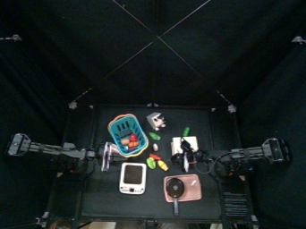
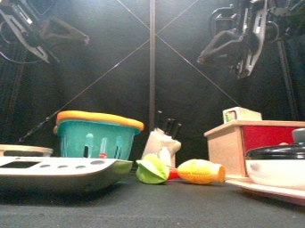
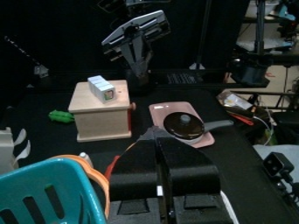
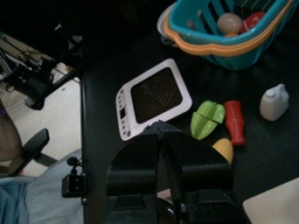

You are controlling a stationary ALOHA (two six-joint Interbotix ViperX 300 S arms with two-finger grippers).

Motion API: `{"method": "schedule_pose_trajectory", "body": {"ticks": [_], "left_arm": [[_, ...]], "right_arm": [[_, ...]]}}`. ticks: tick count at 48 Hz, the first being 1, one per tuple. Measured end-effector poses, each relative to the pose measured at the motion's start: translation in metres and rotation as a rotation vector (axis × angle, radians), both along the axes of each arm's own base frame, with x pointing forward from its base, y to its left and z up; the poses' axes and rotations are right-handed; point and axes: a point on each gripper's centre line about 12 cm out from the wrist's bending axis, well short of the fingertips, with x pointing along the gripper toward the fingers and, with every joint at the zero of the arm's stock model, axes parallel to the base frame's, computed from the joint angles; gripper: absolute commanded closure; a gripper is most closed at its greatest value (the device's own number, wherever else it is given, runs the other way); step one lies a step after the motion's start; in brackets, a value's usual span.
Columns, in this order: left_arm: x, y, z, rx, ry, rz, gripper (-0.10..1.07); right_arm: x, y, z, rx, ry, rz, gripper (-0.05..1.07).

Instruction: Assemble corn

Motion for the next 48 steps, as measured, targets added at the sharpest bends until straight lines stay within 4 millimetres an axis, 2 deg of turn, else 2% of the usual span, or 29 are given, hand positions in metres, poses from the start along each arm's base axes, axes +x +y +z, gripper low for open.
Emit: {"method": "schedule_pose_trajectory", "body": {"ticks": [6,17,24,39,48], "left_arm": [[-0.002,-0.001,-0.006,0.001,0.014,-0.006,0.68],[-0.008,-0.004,-0.003,-0.003,-0.003,-0.02,0.68],[-0.01,-0.005,-0.009,-0.002,0.008,-0.024,0.67],[-0.012,-0.004,-0.012,-0.038,0.018,-0.012,0.68],[-0.012,-0.003,-0.013,-0.049,0.021,-0.005,0.68]], "right_arm": [[0.006,0.0,0.008,0.047,0.04,0.002,0.93],[0.012,-0.003,0.013,0.173,0.164,0.005,0.93],[0.013,-0.011,0.014,0.249,0.271,0.003,0.93],[0.009,-0.037,0.017,0.283,0.384,-0.029,0.93],[0.018,-0.044,0.02,0.281,0.479,-0.002,0.93]]}}
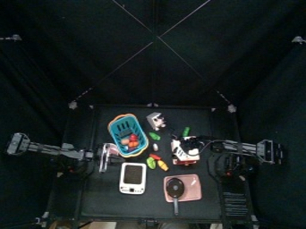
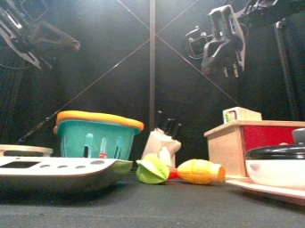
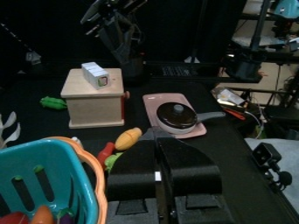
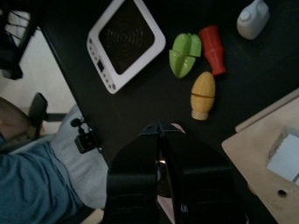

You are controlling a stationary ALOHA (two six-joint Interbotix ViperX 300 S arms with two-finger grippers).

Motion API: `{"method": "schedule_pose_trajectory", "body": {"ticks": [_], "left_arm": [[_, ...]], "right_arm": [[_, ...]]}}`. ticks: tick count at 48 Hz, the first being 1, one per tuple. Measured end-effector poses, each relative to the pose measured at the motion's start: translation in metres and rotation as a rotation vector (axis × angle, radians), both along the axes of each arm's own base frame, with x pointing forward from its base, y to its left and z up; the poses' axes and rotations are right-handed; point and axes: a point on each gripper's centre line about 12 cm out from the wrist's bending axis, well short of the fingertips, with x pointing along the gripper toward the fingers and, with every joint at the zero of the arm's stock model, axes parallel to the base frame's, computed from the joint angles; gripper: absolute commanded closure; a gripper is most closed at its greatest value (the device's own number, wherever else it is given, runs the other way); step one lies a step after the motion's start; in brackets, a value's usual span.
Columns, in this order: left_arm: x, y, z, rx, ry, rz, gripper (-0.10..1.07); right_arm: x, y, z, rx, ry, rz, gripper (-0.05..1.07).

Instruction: Assemble corn

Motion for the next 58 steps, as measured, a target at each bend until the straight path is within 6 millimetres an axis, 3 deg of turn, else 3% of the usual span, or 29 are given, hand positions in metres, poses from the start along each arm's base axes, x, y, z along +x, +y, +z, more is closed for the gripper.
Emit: {"method": "schedule_pose_trajectory", "body": {"ticks": [23,40,58], "left_arm": [[-0.002,0.0,-0.005,0.001,0.014,0.001,0.67],[-0.002,0.001,-0.005,-0.015,0.015,0.006,0.68],[-0.002,0.001,-0.006,-0.015,0.017,0.008,0.68]], "right_arm": [[0.04,-0.001,-0.02,-0.065,0.204,0.125,0.93],[0.039,0.01,-0.028,-0.205,0.425,0.044,0.93],[0.06,0.045,-0.042,-0.205,0.294,0.09,0.92]]}}
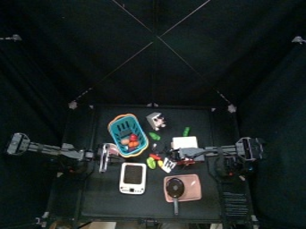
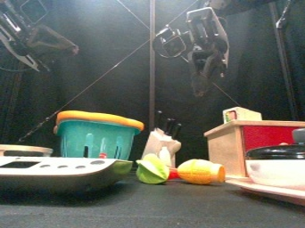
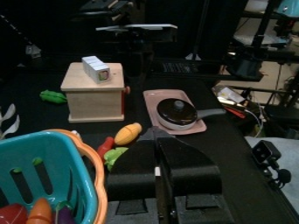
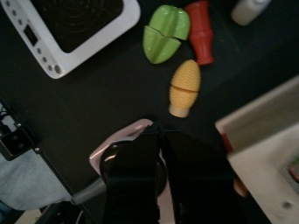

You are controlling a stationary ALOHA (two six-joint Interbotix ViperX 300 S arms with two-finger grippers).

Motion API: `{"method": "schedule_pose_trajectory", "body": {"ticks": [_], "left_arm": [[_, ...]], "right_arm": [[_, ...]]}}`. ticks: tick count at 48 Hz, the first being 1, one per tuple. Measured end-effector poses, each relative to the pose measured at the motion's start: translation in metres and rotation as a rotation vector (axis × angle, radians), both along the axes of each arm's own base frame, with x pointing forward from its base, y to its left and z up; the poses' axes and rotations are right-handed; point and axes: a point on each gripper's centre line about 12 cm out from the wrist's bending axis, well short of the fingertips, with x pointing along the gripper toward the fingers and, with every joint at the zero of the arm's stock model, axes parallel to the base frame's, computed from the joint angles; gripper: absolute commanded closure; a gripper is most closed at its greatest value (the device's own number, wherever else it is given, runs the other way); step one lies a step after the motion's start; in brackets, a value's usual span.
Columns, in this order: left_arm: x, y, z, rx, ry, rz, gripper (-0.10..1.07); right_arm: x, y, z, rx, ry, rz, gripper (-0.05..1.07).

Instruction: Assemble corn

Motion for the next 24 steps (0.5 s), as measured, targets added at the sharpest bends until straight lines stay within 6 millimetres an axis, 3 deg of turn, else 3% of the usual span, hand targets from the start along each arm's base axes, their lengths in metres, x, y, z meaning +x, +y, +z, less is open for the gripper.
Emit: {"method": "schedule_pose_trajectory", "body": {"ticks": [8,24], "left_arm": [[0.0,0.0,-0.001,0.0,0.003,-0.001,0.67],[-0.001,0.0,-0.003,0.001,0.008,0.001,0.67]], "right_arm": [[0.001,0.001,-0.02,0.008,-0.017,-0.009,0.81],[0.002,0.006,-0.05,-0.008,-0.02,-0.037,0.41]]}}
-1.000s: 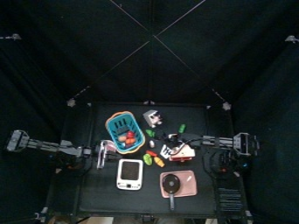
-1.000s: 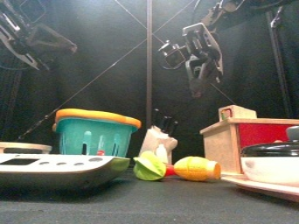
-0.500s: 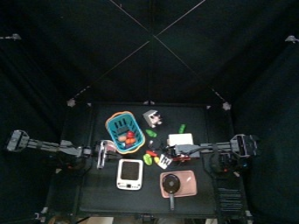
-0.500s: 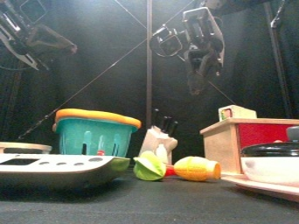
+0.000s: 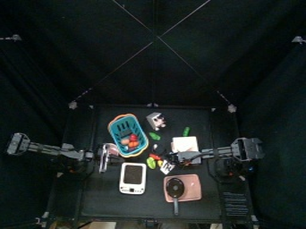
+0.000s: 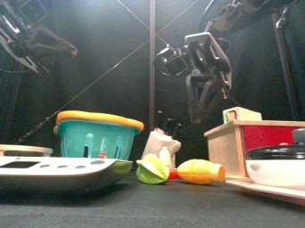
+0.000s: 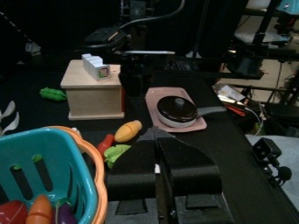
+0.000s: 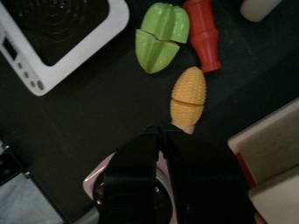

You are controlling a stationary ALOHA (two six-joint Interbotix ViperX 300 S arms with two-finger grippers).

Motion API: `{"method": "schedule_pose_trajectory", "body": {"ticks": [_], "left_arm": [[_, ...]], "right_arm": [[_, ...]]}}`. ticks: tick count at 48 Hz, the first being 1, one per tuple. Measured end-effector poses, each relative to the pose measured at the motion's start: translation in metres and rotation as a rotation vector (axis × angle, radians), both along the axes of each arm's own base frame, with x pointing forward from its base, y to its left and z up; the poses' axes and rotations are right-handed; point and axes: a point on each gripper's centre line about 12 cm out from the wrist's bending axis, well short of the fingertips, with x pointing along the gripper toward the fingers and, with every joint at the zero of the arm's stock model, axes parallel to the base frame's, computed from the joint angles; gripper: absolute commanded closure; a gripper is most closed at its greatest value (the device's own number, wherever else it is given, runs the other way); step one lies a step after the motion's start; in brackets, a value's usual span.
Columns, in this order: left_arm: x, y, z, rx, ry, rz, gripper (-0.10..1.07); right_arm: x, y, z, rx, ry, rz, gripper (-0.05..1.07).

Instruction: Assemble corn

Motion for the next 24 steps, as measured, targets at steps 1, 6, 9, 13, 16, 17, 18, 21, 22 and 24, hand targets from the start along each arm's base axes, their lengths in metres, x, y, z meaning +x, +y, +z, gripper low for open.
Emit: {"method": "schedule_pose_trajectory", "body": {"ticks": [1,6,9,13,16,17,18,21,22,24], "left_arm": [[0.0,0.0,-0.001,0.0,0.002,-0.002,0.67],[0.0,0.0,-0.001,-0.001,0.003,-0.001,0.67],[0.0,0.0,-0.001,0.0,0.003,-0.002,0.68],[0.0,0.0,-0.001,-0.001,0.003,-0.001,0.67],[0.0,0.0,-0.001,-0.001,0.003,-0.001,0.67],[0.0,0.0,-0.001,-0.001,0.003,-0.001,0.67],[-0.001,0.0,-0.002,-0.001,0.005,-0.001,0.67],[-0.001,0.0,-0.002,-0.001,0.005,-0.001,0.68],[-0.001,0.0,-0.001,-0.001,0.003,-0.001,0.67],[-0.001,0.0,-0.002,-0.001,0.005,-0.001,0.68]], "right_arm": [[0.0,0.0,-0.002,-0.003,0.006,0.001,0.39],[0.0,0.002,-0.009,-0.017,0.022,0.001,0.3],[0.002,0.002,-0.014,-0.022,0.032,-0.009,0.26],[0.003,0.003,-0.021,-0.039,0.047,-0.018,0.22],[0.003,0.003,-0.024,-0.055,0.054,-0.018,0.2],[0.003,0.002,-0.026,-0.06,0.059,-0.019,0.19],[0.004,0.003,-0.027,-0.067,0.06,-0.021,0.18],[0.004,0.002,-0.03,-0.081,0.067,-0.029,0.17],[0.005,0.002,-0.032,-0.086,0.069,-0.033,0.16],[0.005,0.002,-0.034,-0.099,0.075,-0.032,0.15]]}}
